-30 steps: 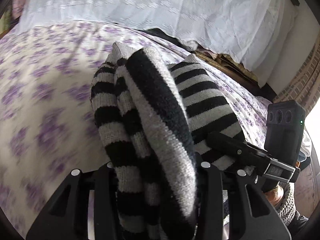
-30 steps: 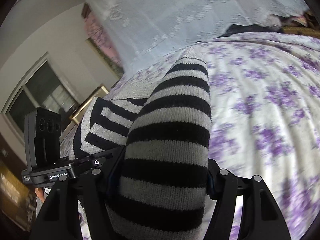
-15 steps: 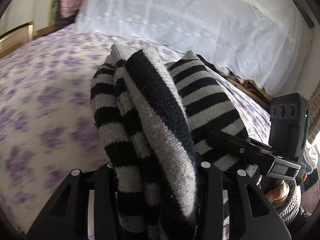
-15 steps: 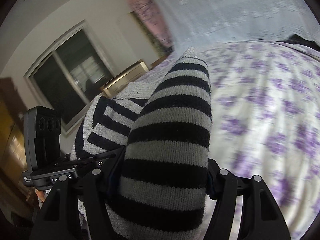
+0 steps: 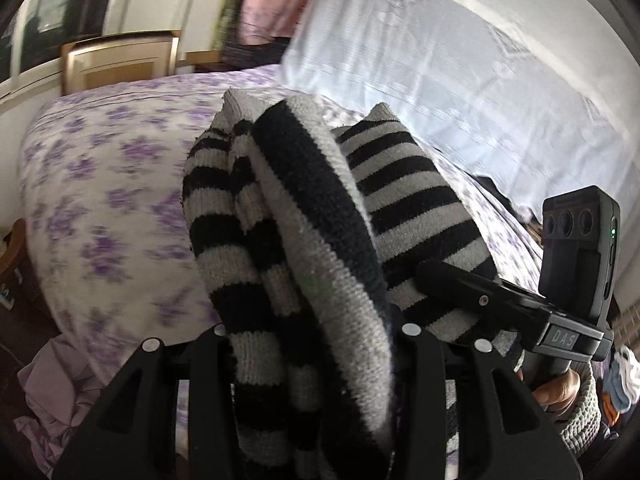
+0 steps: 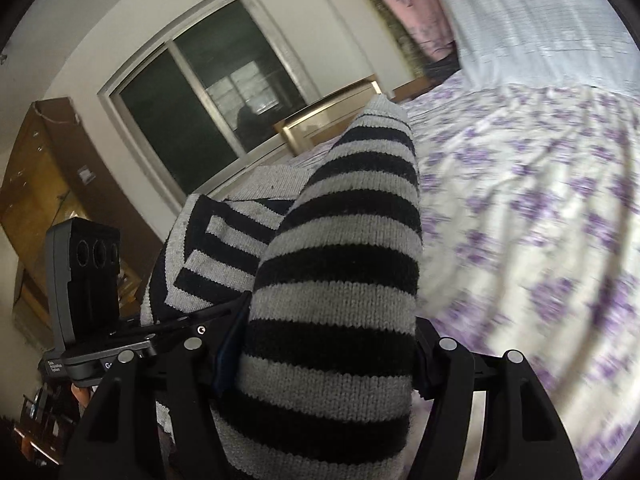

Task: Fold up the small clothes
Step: 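Carry the folded sweater with both tools and set it on the bed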

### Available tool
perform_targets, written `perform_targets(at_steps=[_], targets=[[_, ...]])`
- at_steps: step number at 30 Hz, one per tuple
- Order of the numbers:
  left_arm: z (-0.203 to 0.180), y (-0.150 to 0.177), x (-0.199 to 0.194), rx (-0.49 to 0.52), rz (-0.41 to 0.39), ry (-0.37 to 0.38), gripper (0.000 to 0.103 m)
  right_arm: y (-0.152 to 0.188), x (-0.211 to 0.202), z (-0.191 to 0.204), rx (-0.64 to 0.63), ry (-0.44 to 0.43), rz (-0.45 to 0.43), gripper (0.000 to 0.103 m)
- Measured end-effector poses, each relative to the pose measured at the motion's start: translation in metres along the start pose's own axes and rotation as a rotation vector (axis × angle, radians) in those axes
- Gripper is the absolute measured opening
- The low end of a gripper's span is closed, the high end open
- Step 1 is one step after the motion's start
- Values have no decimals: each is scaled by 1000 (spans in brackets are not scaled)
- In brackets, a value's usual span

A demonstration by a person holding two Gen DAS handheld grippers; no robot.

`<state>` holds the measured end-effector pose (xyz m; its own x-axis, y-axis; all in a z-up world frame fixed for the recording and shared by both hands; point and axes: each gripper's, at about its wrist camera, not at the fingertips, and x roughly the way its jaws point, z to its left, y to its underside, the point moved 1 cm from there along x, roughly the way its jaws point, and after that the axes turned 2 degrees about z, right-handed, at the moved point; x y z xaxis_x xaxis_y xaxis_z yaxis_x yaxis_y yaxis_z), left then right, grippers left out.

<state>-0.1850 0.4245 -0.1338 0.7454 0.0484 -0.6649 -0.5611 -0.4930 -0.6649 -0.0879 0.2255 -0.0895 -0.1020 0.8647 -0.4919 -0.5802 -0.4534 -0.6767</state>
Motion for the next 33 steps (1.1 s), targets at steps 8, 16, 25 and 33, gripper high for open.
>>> perform_targets(at_steps=[8, 16, 25, 33], targets=[[60, -5, 20, -106, 14, -28, 39, -13, 68, -5, 36, -50, 69, 67], [86, 8, 62, -190, 49, 7, 56, 3, 102, -50, 158, -63, 175, 71], [80, 10, 40, -230, 51, -117, 68, 8, 61, -26, -1, 69, 11, 75], [54, 24, -2, -126, 15, -480, 92, 26, 33, 3, -216, 278, -47, 84]])
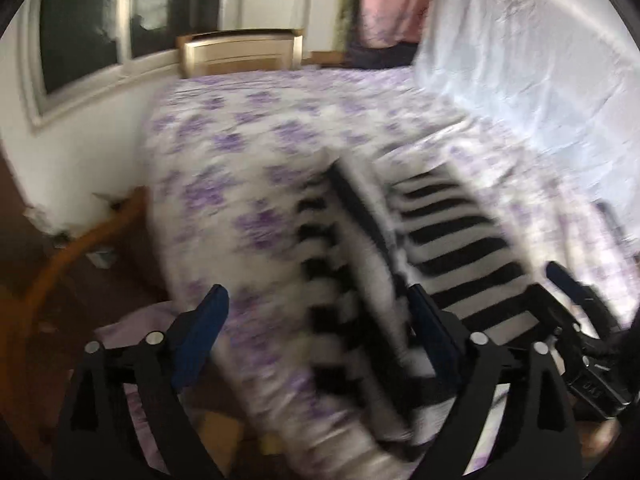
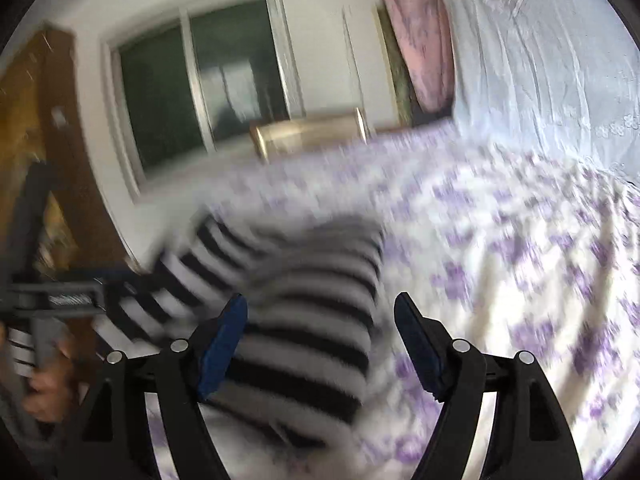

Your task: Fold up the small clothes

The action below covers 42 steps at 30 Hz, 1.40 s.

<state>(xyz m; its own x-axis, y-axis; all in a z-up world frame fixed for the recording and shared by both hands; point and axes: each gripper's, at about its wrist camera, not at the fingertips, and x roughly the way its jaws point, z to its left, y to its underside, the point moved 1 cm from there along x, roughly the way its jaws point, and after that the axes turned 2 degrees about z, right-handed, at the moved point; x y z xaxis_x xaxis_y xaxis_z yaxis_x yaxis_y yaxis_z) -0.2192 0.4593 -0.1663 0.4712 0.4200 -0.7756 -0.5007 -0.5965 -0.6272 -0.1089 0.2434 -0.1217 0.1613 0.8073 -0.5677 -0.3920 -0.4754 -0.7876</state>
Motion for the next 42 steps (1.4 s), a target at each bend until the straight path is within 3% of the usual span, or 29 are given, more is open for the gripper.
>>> perform_targets(at_steps=[2, 4, 7, 10, 14, 19, 26, 42], targets=[[1, 9, 11, -4, 44, -18, 96, 4, 11, -13, 68, -37, 89, 88], [4, 15, 4, -53, 34, -19, 96, 8, 9, -27, 159, -92, 107, 89], [-7, 22, -21, -49, -10, -72, 94, 19, -13, -28, 187, -74, 30, 89], [-23, 38, -54, 29, -103, -167, 94, 32, -42, -13, 134, -64, -30, 89], [-39, 65, -93, 86, -166, -210, 95, 35, -65, 6, 110, -59, -33, 93], [-49, 80, -125, 98, -208, -187, 95, 43, -91, 23, 107, -25, 6, 97], [-67, 88, -150, 162, -281, -172, 98, 47, -131, 19, 99, 31, -10, 99], [-61, 89, -154, 121, -237, -129, 98, 46, -152, 40, 32, 37, -2, 99]])
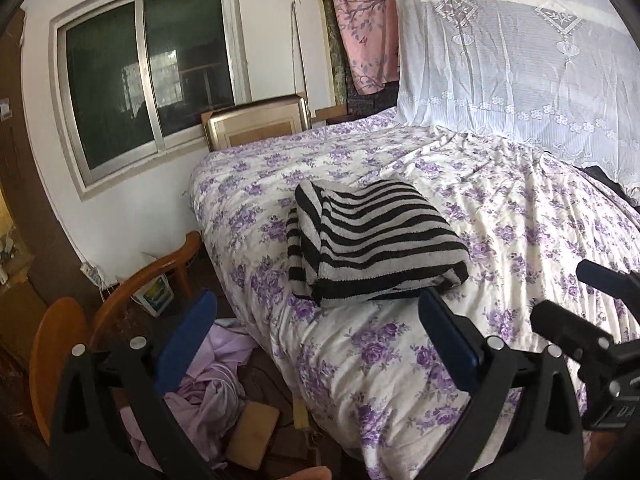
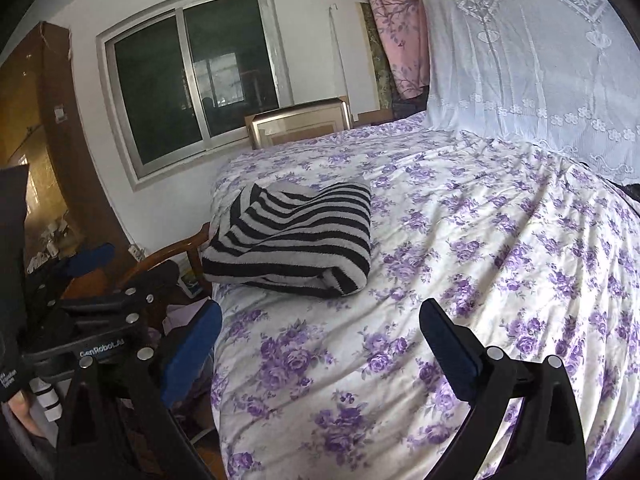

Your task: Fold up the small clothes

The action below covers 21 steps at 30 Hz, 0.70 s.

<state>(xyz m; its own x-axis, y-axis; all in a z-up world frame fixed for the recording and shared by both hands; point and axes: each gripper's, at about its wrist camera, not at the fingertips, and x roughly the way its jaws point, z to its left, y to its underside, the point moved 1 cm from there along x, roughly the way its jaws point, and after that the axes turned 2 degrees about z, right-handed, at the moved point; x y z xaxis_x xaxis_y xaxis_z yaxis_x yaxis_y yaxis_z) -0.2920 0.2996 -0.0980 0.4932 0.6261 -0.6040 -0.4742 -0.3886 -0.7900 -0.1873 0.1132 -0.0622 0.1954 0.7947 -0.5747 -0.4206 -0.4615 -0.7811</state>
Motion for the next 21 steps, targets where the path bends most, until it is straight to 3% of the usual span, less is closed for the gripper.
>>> perform_targets(at_steps=[12, 21], targets=[[-3, 3, 0, 16, -9, -17, 98, 1, 3, 3, 5, -10, 14, 100], [3, 3, 3, -36, 38, -3, 98, 0, 2, 3, 6, -13, 16, 100]])
